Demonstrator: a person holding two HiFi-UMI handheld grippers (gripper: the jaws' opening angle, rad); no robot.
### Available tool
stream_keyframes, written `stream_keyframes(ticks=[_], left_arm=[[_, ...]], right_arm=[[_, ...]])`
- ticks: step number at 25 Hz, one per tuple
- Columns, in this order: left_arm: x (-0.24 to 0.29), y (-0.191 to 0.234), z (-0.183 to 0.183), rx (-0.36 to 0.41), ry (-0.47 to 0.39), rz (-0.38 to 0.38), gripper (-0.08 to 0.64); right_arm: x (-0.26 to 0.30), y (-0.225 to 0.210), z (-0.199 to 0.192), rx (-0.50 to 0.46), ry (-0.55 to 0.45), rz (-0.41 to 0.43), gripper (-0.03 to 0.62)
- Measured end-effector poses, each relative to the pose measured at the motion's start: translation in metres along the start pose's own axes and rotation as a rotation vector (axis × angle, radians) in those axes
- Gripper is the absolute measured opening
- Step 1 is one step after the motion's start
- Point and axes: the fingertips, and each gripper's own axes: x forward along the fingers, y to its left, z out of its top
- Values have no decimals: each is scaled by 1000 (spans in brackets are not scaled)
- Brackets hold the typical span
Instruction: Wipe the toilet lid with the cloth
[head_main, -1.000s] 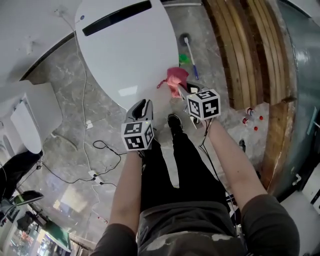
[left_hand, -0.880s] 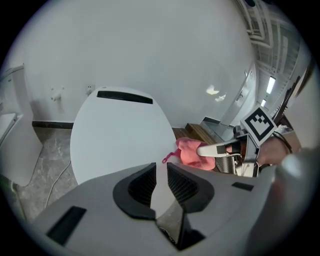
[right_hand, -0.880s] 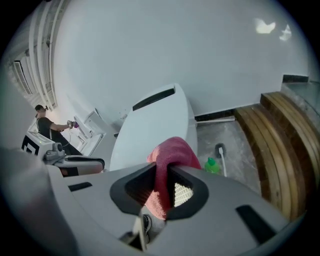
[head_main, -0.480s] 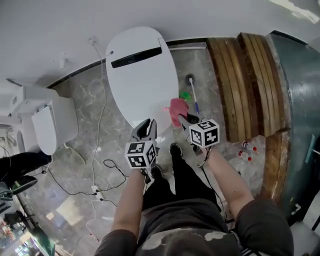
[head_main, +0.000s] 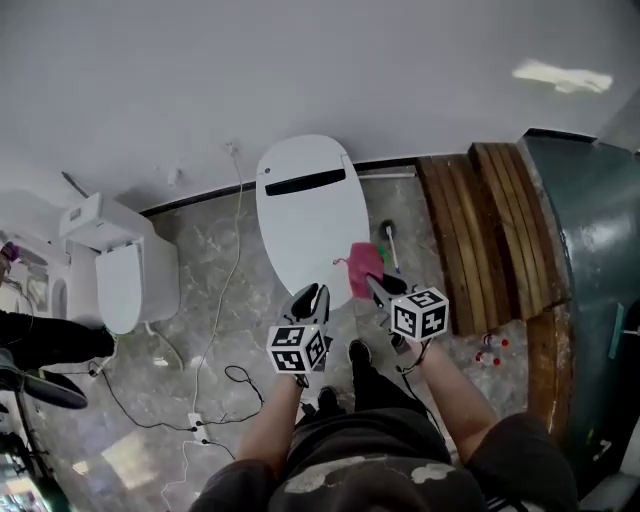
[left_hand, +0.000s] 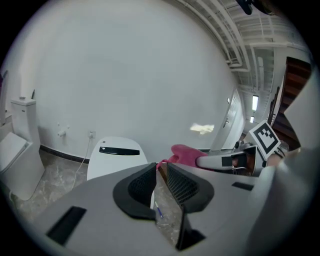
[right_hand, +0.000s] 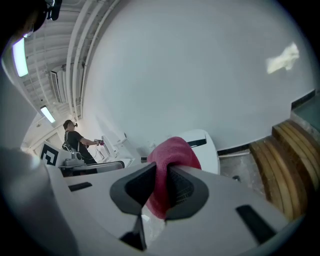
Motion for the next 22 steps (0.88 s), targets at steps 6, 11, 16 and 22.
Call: stream_keyframes(ticks=[6, 11, 16, 22], left_arm=[[-55, -15, 32, 40, -111, -61, 77], [-102, -18, 39, 38, -167, -91, 77], [-137, -20, 29, 27, -166, -119, 75], [-171, -8, 21, 32, -171, -98, 8]], right_arm=[[-36, 54, 8, -61, -63, 5, 49], [-63, 93, 3, -100, -103, 0, 49], [-84, 116, -15, -95, -120, -8, 49], [-92, 140, -33, -98, -124, -14, 49]])
